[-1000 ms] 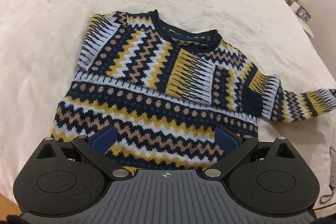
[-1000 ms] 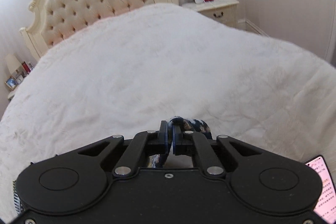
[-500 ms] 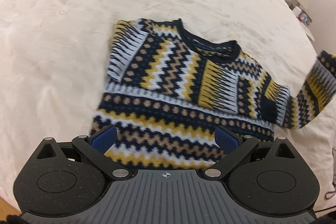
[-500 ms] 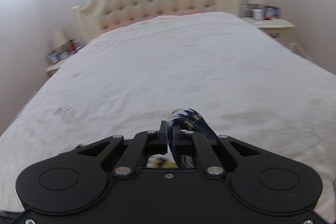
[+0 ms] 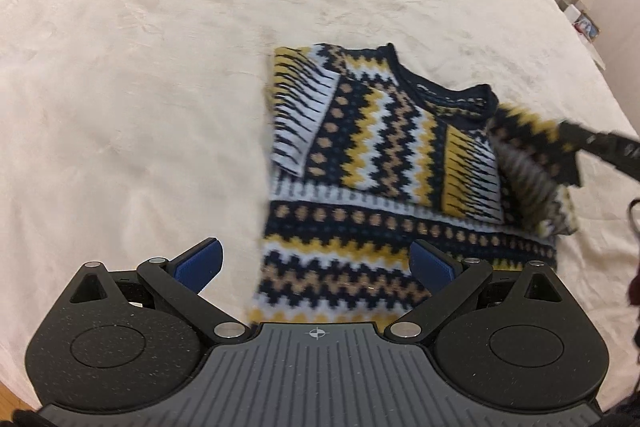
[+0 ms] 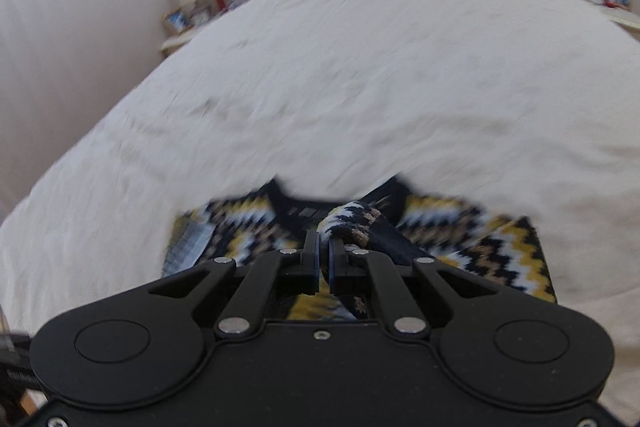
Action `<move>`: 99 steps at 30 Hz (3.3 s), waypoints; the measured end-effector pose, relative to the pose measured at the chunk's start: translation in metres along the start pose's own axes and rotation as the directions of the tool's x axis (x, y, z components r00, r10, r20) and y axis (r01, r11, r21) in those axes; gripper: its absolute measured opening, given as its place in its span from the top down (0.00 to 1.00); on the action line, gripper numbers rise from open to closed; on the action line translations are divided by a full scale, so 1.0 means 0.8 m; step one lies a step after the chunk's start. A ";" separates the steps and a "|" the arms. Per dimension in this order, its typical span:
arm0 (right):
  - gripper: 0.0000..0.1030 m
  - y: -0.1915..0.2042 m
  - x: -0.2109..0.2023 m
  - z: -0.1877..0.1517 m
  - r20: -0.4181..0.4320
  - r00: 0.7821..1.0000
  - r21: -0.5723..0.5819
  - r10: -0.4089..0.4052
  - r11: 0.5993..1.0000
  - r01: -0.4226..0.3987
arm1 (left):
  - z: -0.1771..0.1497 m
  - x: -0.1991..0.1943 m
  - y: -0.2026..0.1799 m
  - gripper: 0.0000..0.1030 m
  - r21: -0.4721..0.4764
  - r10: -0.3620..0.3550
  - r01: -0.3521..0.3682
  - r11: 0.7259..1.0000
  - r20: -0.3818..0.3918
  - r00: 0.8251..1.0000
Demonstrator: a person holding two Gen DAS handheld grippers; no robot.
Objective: Fold small clothes
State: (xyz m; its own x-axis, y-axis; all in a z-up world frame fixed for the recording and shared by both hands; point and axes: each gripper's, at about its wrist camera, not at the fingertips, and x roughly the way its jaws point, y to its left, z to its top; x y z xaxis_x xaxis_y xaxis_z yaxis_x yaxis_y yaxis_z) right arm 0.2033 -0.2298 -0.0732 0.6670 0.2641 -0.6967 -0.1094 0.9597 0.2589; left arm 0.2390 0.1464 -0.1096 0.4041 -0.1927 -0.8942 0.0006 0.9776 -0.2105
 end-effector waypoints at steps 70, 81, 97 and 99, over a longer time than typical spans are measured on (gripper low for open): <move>0.47 -0.138 0.009 -0.086 -0.223 0.964 0.318 0.147 0.946 -0.071 | -0.020 0.148 -0.175 0.34 0.479 0.115 -0.130 0.868 0.060 0.992; 0.47 -0.151 0.005 -0.093 -0.240 0.959 0.333 0.150 0.941 -0.064 | 0.001 0.137 -0.167 0.91 0.399 0.009 -0.043 0.916 0.087 0.996; 0.47 -0.158 0.012 -0.110 -0.285 0.951 0.332 0.119 0.943 -0.018 | 0.029 0.072 -0.052 0.90 0.027 0.006 -0.010 1.000 0.133 0.991; 0.47 -0.156 0.012 -0.109 -0.286 0.951 0.325 0.119 0.945 -0.021 | 0.032 0.081 -0.051 0.81 0.008 -0.028 0.027 1.000 0.100 0.995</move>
State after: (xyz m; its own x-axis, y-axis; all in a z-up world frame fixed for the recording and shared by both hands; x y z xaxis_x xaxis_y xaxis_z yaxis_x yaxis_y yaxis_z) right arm 0.1590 -0.3386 -0.1704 0.4103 0.3932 -0.8229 0.1223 0.8704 0.4769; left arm 0.2881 0.0966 -0.1487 0.4937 -0.2106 -0.8437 0.0190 0.9726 -0.2317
